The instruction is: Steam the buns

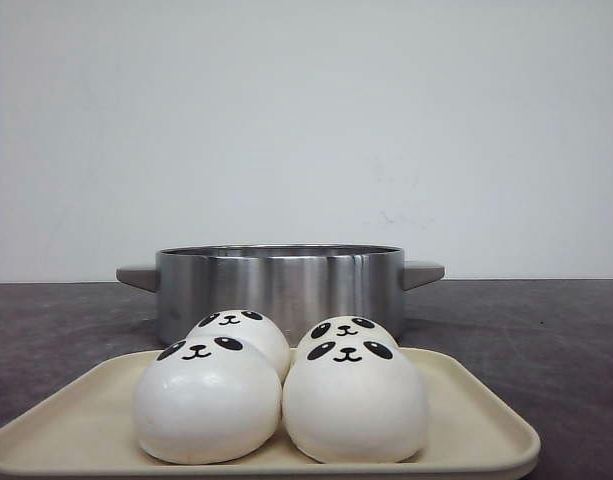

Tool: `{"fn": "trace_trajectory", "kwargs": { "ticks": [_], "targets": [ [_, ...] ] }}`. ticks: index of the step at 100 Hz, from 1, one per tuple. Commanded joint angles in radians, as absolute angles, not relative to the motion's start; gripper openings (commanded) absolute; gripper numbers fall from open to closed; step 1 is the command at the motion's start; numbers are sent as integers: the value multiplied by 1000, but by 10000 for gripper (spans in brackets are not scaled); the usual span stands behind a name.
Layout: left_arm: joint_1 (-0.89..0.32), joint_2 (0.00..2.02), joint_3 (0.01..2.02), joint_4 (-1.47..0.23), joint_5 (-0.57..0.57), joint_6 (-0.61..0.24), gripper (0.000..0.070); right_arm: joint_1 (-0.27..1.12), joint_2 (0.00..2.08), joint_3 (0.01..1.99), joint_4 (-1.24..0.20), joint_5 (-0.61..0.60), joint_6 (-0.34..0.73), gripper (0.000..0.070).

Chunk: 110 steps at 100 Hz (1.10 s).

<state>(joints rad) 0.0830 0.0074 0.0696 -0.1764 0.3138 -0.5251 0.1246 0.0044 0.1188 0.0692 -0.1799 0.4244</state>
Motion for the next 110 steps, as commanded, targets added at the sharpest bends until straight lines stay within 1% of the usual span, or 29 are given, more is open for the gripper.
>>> {"fn": "trace_trajectory", "kwargs": {
  "ticks": [1,8,14,20,26,30,36,43,45,47,49,52,55,57,60,62,64,67,69,71,80,92,102,110],
  "targets": [
    [85,16,147,-151,342,-614,4,129,14,231,-4,-183,460,6],
    [85,57,236,-169,345,-604,6,128,64,353,-108,-183,404,6],
    [85,125,334,-198,346,-565,6,128,133,464,-174,-184,333,6],
    [85,220,451,-246,361,-496,6,128,224,587,-232,-184,258,6],
    [83,323,575,-302,387,-415,5,129,298,692,-281,-187,220,6],
    [78,389,660,-347,392,-366,5,129,349,765,-318,-187,208,6],
    [51,461,772,-403,365,-291,4,129,415,860,-365,-196,205,6],
    [39,531,879,-458,366,-217,11,129,472,941,-393,-247,205,7],
    [38,547,904,-473,366,-202,32,129,485,958,-395,-267,206,7],
    [38,561,928,-485,366,-192,67,129,496,972,-396,-288,207,7],
    [38,574,947,-495,368,-187,118,129,504,983,-397,-308,210,8],
    [38,590,973,-510,369,-187,218,129,515,998,-397,-339,217,12],
    [38,601,991,-522,369,-188,338,129,524,1008,-396,-368,230,41],
    [38,607,1000,-527,369,-188,422,129,529,1013,-395,-388,239,86],
    [38,612,1009,-532,370,-191,537,129,535,1019,-393,-419,255,190],
    [37,614,1011,-532,372,-196,597,129,540,1024,-394,-439,263,283],
    [36,614,1011,-532,375,-201,640,129,546,1026,-393,-459,271,382],
    [34,613,1011,-534,377,-205,674,129,555,1028,-393,-483,284,512],
    [32,613,1011,-538,377,-206,680,129,561,1029,-393,-496,292,572],
    [29,612,1011,-542,377,-206,679,129,568,1029,-394,-508,302,602],
    [9,607,1011,-570,377,-207,678,141,614,1029,-405,-543,315,606],
    [-30,608,1011,-596,377,-208,678,205,707,1029,-447,-518,315,606],
    [-60,608,1011,-614,376,-210,677,316,813,1029,-513,-435,314,605],
    [-75,608,1011,-618,376,-210,677,434,900,1029,-569,-315,316,604]
  ]
}}
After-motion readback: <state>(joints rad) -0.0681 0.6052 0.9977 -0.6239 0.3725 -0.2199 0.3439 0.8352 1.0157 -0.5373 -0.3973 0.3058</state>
